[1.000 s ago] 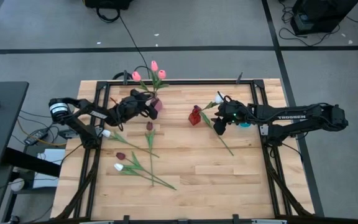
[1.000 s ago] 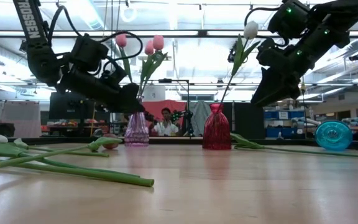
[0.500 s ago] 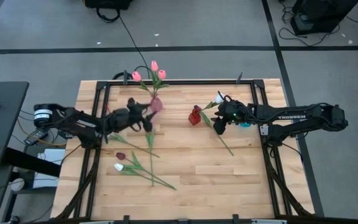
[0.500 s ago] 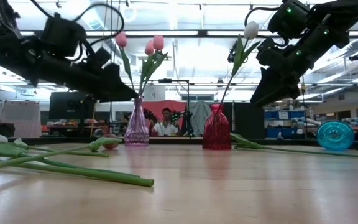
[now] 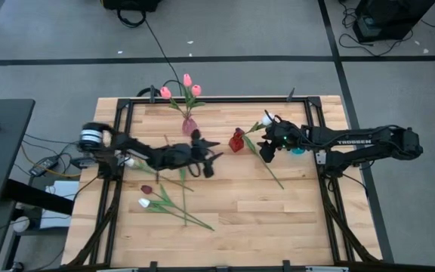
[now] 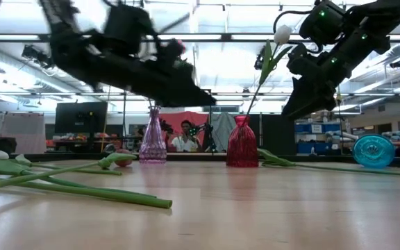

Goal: Sort flowers into vase by color
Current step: Move the red vase to the top center of the table

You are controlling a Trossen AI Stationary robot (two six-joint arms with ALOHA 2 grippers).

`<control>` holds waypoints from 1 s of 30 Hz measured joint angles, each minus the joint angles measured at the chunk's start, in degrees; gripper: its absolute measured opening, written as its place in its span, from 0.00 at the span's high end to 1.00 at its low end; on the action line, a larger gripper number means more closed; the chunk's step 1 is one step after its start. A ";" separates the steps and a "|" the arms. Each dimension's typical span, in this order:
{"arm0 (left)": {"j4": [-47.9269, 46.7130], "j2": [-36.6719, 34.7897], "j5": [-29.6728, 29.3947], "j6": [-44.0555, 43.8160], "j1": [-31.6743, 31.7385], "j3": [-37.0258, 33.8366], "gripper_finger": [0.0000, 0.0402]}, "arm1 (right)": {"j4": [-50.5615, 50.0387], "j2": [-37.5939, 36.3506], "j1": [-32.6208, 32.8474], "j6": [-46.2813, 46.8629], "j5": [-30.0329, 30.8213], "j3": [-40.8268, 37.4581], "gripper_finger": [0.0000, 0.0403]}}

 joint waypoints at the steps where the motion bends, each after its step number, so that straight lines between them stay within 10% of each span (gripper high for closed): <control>1: -0.06 2.32 -0.11 0.17 0.32 2.32 0.51 | -0.63 -0.05 0.00 0.39 -1.37 0.00 0.53; 8: -0.23 12.88 1.49 -2.82 3.50 13.42 0.48 | -7.18 -1.92 0.15 2.45 -3.18 0.00 0.53; 20: -1.84 14.49 0.88 -6.22 6.01 16.22 0.17 | -6.09 -3.48 0.17 -0.13 -3.36 0.00 0.53; 30: -2.23 14.49 1.71 -4.18 7.94 18.94 0.24 | -4.12 -3.45 0.17 0.34 -2.88 0.00 0.53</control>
